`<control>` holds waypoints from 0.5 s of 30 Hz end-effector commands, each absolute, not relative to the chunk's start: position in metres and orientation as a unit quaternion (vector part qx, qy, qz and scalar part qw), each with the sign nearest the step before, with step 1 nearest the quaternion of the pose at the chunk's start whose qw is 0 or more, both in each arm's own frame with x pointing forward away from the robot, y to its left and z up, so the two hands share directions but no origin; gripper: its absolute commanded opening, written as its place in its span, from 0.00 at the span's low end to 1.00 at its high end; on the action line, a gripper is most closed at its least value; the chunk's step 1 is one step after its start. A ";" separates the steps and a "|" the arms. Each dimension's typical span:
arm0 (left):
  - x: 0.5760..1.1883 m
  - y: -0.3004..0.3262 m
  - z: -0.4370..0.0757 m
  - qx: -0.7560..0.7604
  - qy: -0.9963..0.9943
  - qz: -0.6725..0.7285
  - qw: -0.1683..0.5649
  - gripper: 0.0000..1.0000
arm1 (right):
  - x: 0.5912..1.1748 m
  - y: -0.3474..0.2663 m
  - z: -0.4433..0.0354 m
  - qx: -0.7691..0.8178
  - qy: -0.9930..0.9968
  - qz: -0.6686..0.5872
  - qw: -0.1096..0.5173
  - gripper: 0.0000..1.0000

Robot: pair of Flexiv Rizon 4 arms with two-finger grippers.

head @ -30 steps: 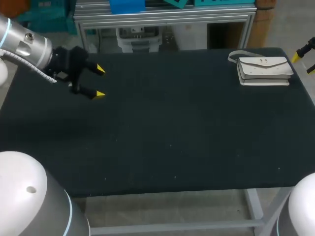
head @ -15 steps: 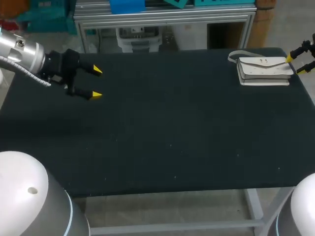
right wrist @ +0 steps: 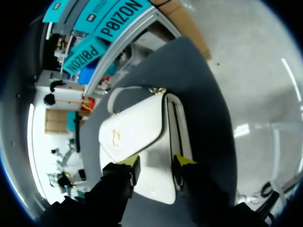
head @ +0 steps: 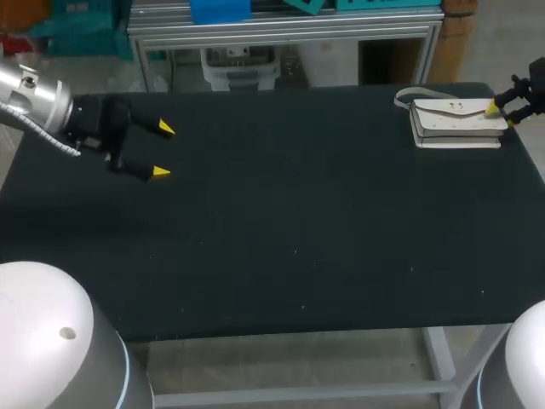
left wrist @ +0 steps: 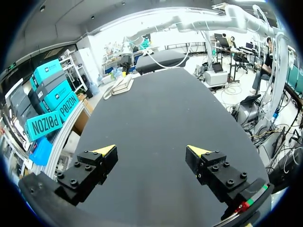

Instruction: Pick up the bag, open it, inspect its contents, close it, and place it on the opposite side

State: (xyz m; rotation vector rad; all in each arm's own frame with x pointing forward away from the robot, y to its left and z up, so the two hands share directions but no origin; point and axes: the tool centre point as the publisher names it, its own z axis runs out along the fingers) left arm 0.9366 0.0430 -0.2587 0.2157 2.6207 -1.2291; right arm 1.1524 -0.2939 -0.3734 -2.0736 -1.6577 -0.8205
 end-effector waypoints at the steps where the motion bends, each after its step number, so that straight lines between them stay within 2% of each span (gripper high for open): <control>1: 0.942 0.044 -0.261 0.075 0.900 -0.415 0.112 1.00 | 1.165 -0.296 -0.378 -0.726 -0.594 -0.282 0.201 0.34; 2: 0.942 0.044 -0.262 0.075 0.901 -0.413 0.112 1.00 | 1.165 -0.294 -0.379 -0.726 -0.595 -0.282 0.202 0.28; 3: 0.943 0.044 -0.263 0.071 0.903 -0.408 0.110 1.00 | 1.165 -0.293 -0.379 -0.725 -0.595 -0.282 0.202 0.09; 4: 0.944 0.043 -0.265 0.067 0.907 -0.404 0.104 1.00 | 1.165 -0.291 -0.379 -0.724 -0.595 -0.283 0.202 0.00; 15: 0.948 0.041 -0.297 0.027 0.934 -0.350 0.066 1.00 | 1.158 -0.274 -0.379 -0.707 -0.606 -0.297 0.210 0.00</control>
